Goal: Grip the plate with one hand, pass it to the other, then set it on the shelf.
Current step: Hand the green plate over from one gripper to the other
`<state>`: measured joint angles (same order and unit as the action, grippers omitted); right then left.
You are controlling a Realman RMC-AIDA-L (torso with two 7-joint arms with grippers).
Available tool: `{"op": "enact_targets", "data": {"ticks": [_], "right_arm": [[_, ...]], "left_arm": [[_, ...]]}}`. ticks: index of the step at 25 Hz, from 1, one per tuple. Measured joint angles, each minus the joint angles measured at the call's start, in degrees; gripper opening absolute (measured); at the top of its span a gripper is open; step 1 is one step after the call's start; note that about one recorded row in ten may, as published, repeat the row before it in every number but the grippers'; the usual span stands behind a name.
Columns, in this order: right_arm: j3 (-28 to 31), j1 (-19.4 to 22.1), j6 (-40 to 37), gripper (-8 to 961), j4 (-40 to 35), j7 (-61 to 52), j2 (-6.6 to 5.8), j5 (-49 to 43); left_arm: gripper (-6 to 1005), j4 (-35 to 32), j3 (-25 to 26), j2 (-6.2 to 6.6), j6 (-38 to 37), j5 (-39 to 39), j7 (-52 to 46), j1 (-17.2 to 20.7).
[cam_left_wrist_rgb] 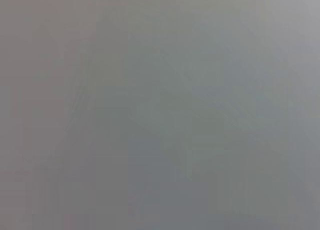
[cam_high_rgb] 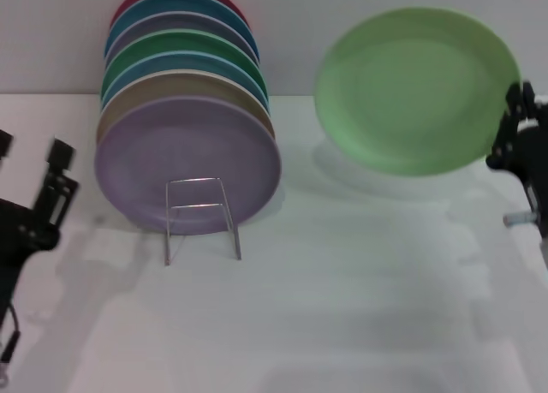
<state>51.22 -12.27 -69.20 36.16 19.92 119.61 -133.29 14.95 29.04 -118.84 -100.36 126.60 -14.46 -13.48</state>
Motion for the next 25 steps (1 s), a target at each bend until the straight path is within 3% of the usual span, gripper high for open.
{"op": "enact_targets", "data": {"ticks": [6,11,16,25], "right_arm": [[-9.9,6.6,-10.7,44,0.1,0.7,0.12,0.0],[-16.4,9.1,-13.5,49,0.9,3.7,0.28,2.6],[-24.6,8.1,-15.3,53,1.2,9.5,0.28,9.5],[-31.8,7.8,-16.1,60,6.7,19.7,0.27,17.5]], "left_arm": [[744,0.0,-8.2,-0.11,1.1,0.0,1.6,-0.6],[744,2.7,-11.5,-0.16,4.7,0.0,5.0,-1.0],[744,5.3,-12.1,-0.16,9.1,-0.1,8.6,-1.0],[744,7.6,-12.2,-0.16,14.6,-0.1,9.5,-1.0]]}}
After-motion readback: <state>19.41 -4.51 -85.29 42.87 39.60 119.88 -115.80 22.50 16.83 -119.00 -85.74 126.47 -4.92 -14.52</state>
